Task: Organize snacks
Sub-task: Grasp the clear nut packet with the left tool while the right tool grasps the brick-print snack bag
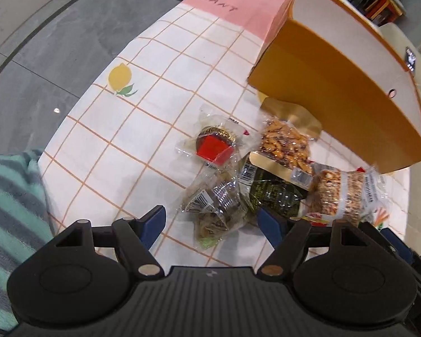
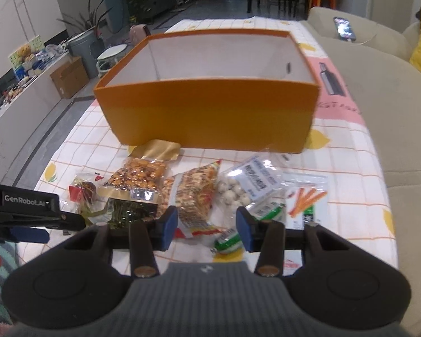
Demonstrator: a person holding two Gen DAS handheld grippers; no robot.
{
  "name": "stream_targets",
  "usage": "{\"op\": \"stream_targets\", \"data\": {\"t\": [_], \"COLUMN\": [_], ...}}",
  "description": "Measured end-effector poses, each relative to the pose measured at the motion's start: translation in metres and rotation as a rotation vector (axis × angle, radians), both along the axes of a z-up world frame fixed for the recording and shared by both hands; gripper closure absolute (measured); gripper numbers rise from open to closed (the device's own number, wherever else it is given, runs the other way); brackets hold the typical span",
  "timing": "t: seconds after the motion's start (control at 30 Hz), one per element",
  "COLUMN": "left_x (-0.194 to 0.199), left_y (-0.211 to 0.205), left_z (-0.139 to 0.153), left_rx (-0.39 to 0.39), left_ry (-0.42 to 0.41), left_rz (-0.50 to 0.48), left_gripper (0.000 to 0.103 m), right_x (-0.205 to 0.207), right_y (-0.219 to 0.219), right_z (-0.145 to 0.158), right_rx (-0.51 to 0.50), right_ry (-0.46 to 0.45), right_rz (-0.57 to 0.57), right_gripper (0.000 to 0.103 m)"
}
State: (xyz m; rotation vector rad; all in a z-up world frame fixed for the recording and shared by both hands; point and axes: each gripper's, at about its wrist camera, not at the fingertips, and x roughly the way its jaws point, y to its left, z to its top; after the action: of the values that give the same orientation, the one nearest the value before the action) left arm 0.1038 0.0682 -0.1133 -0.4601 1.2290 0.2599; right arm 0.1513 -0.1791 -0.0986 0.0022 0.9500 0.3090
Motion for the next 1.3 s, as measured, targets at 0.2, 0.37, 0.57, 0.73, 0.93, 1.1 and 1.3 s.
{"op": "stream_targets", "data": {"t": [0.2, 0.37, 0.57, 0.73, 0.93, 1.1, 1.3], "left_x": [0.007, 0.012, 0.013, 0.013, 0.012, 0.006, -0.005], "left_y": [0.000, -0.001, 0.000, 0.000, 0.002, 0.002, 0.001], "left_z": [-0.011, -0.017, -0.021, -0.021, -0.020, -0.013, 0.000], "left_rx": [-0.001, -0.013, -0.031, -0.054, -0.059, -0.043, -0.017], "left_ry": [0.028, 0.041, 0.033, 0.021, 0.008, -0.013, -0.035], "left_rz": [0.028, 0.025, 0.005, -0.005, -0.013, -0.022, -0.043], "left_gripper": [0.016, 0.016, 0.030, 0.045, 0.053, 0.055, 0.063], "right_x": [0.015, 0.025, 0.030, 0.030, 0.030, 0.026, 0.015], "right_y": [0.018, 0.025, 0.030, 0.033, 0.032, 0.028, 0.024], "right_z": [-0.015, -0.027, -0.034, -0.034, -0.036, -0.032, -0.014], "right_rx": [-0.006, -0.023, -0.026, -0.007, -0.004, -0.005, 0.000], "right_ry": [0.030, 0.048, 0.035, 0.023, 0.020, 0.008, -0.034], "right_rz": [0.048, 0.055, 0.079, 0.110, 0.107, 0.097, 0.114], "right_gripper": [0.042, 0.042, 0.044, 0.055, 0.067, 0.072, 0.073]}}
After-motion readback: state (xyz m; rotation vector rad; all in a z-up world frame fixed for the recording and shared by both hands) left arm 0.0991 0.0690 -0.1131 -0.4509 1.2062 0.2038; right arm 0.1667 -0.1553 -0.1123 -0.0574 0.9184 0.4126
